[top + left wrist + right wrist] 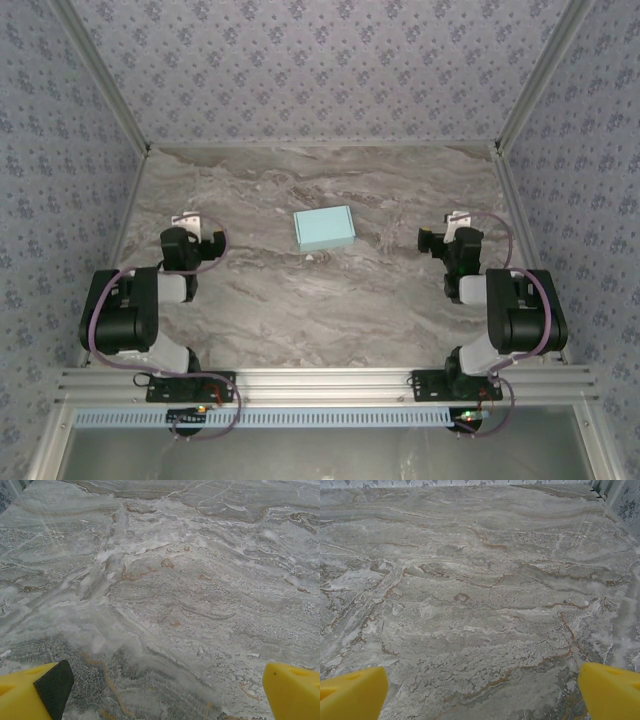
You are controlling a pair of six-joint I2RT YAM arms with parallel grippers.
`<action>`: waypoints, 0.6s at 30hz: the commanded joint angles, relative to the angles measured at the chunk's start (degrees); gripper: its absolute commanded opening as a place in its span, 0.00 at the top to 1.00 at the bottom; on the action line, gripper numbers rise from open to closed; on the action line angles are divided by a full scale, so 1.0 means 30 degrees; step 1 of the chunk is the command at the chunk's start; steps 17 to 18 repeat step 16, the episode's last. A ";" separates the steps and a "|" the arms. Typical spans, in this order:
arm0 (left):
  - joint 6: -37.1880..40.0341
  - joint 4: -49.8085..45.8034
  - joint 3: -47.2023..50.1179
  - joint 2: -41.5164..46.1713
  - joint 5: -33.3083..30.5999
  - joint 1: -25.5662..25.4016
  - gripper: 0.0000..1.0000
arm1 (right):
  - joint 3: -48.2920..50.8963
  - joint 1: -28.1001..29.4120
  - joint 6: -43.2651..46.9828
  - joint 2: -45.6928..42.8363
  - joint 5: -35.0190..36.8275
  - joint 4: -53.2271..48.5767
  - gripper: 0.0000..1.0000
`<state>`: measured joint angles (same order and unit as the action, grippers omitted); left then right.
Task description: Fold the paper box
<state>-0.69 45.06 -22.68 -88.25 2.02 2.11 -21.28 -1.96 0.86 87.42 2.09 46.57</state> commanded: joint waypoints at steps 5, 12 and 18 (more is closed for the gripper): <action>-0.0121 0.0420 -0.0349 0.0119 -0.0205 -0.0097 0.01 | -0.0367 0.0067 0.0208 -0.0081 -0.0126 -0.0194 0.00; -0.0104 0.0431 -0.0353 0.0110 -0.0201 -0.0111 0.01 | -0.0389 0.0257 0.0415 -0.0102 -0.0136 -0.0200 0.00; -0.0112 0.0430 -0.0351 0.0112 -0.0205 -0.0093 0.01 | -0.0375 0.0170 0.0349 -0.0092 -0.0304 -0.0210 0.00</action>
